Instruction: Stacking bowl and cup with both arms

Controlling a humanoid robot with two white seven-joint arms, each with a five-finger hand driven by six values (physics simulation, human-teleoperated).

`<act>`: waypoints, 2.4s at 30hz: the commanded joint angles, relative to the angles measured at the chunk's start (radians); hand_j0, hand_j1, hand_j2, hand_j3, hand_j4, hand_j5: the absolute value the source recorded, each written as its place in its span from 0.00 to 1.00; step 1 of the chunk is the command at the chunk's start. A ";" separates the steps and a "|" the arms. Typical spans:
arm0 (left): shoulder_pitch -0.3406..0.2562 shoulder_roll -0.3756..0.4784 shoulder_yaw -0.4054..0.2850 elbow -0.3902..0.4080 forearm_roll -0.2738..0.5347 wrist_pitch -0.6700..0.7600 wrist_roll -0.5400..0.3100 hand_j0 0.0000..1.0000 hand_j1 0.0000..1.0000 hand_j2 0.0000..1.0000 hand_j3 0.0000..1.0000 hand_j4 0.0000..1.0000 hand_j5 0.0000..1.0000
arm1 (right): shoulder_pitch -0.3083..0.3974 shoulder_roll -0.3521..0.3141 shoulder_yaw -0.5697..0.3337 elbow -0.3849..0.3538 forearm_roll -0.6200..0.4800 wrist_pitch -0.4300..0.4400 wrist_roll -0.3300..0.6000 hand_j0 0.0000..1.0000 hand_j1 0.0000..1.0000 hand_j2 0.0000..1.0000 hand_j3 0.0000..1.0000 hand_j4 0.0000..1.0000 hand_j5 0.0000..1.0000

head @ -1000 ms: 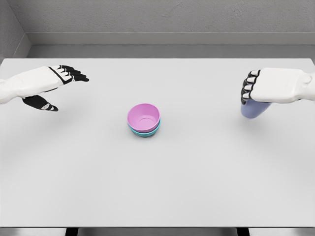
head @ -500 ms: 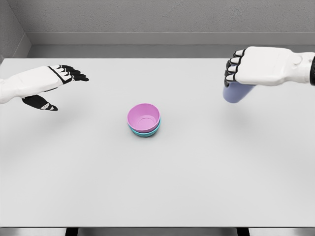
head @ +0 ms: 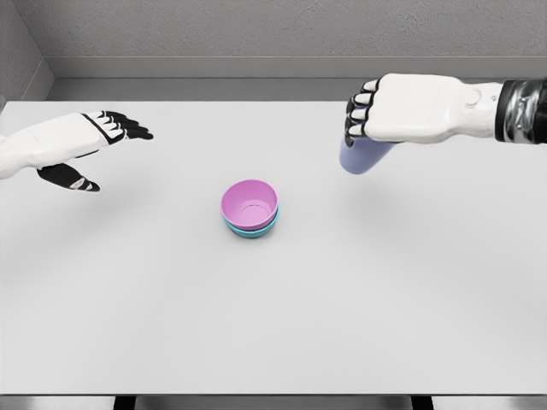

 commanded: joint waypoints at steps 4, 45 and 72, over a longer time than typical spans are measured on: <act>0.000 0.001 0.002 0.001 0.006 0.001 0.000 1.00 1.00 1.00 1.00 1.00 1.00 | -0.002 0.069 0.004 0.000 -0.001 0.003 -0.001 0.64 0.64 0.64 0.64 0.64 0.64; 0.000 0.016 0.004 0.000 0.006 0.001 0.000 1.00 1.00 1.00 1.00 1.00 1.00 | -0.014 0.322 0.102 0.011 0.073 0.003 -0.001 0.64 0.64 0.64 0.64 0.64 0.64; 0.008 0.042 0.004 -0.003 0.006 0.001 0.000 1.00 1.00 1.00 1.00 1.00 1.00 | -0.003 0.348 0.139 0.065 0.110 0.003 -0.001 0.72 0.72 0.72 0.72 0.72 0.72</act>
